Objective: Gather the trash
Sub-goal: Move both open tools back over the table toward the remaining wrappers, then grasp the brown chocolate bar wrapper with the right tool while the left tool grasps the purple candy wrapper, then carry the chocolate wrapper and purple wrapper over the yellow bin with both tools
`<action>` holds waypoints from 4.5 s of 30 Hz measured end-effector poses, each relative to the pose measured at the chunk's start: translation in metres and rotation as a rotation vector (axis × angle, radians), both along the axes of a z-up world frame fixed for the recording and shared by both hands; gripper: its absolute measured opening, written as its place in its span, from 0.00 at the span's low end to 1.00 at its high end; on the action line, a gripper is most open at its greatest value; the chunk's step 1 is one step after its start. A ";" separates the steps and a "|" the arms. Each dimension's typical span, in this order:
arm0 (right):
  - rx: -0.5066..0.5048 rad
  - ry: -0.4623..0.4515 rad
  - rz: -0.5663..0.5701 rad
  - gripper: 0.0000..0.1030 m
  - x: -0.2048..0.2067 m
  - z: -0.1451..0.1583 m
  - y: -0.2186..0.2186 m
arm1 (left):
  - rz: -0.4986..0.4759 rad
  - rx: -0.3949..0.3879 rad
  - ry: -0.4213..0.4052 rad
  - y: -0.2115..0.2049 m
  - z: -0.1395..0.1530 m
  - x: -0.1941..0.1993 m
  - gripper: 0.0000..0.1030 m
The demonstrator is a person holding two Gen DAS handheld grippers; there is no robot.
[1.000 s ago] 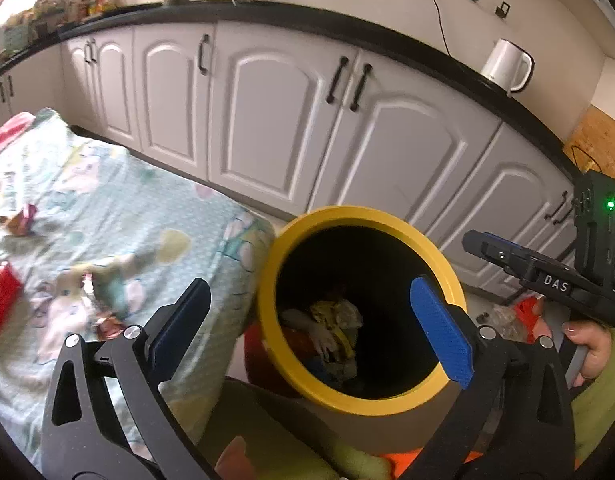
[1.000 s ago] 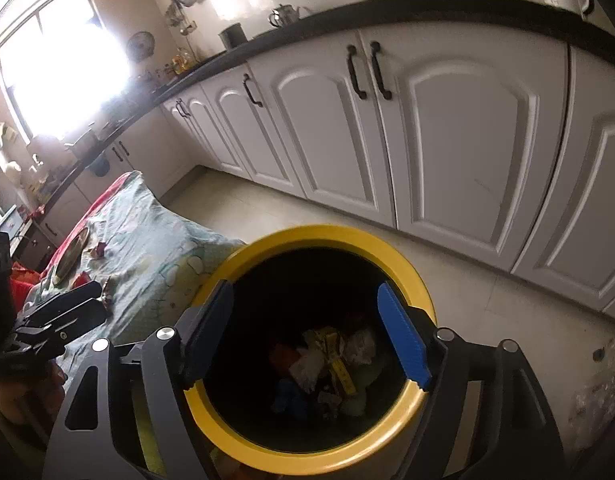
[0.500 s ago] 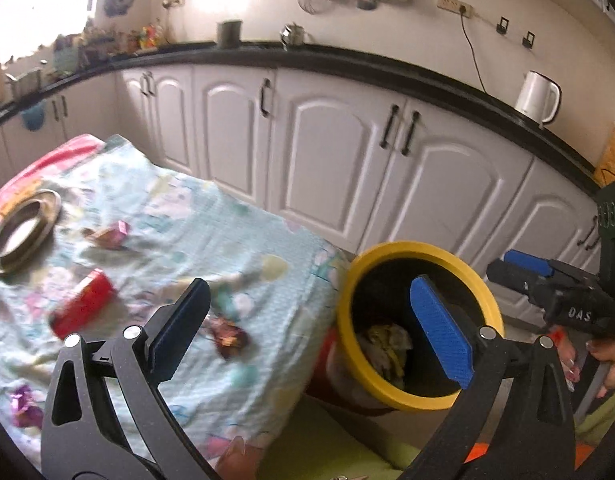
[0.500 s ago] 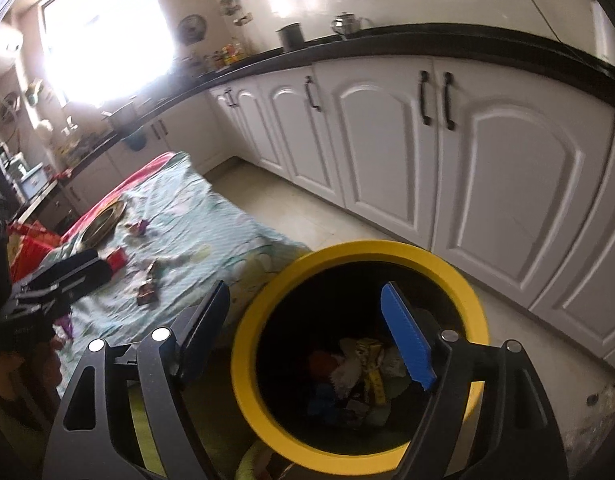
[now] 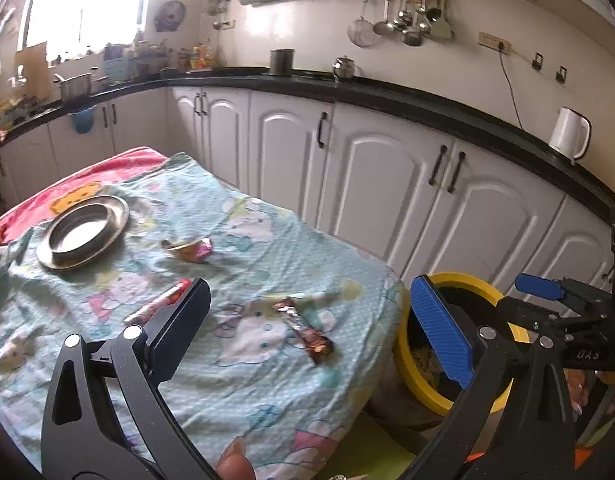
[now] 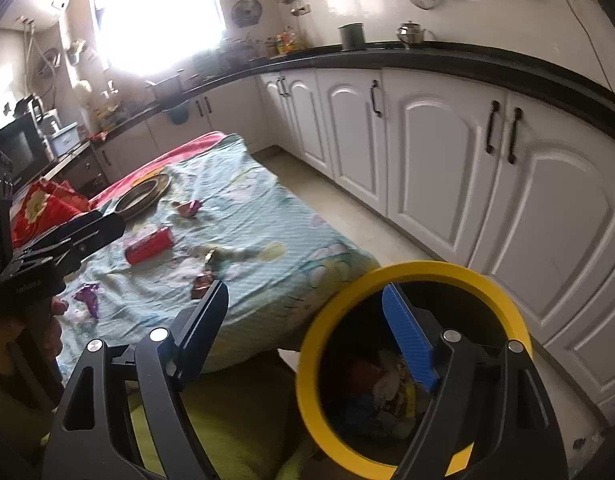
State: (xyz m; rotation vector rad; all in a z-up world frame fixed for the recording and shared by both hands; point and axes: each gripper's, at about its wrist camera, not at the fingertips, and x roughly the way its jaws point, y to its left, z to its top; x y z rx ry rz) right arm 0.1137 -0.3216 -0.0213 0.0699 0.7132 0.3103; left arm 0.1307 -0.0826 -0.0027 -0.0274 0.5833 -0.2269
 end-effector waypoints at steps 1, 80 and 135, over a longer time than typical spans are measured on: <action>-0.003 -0.001 0.014 0.75 0.001 0.001 0.006 | 0.010 0.002 -0.005 0.004 0.001 -0.001 0.89; -0.205 0.145 0.354 0.28 0.062 -0.081 0.177 | 0.391 -0.044 0.275 0.180 -0.104 -0.035 0.18; 0.037 -0.029 -0.047 0.28 0.018 0.004 -0.024 | -0.143 -0.062 0.127 -0.035 -0.025 -0.011 0.16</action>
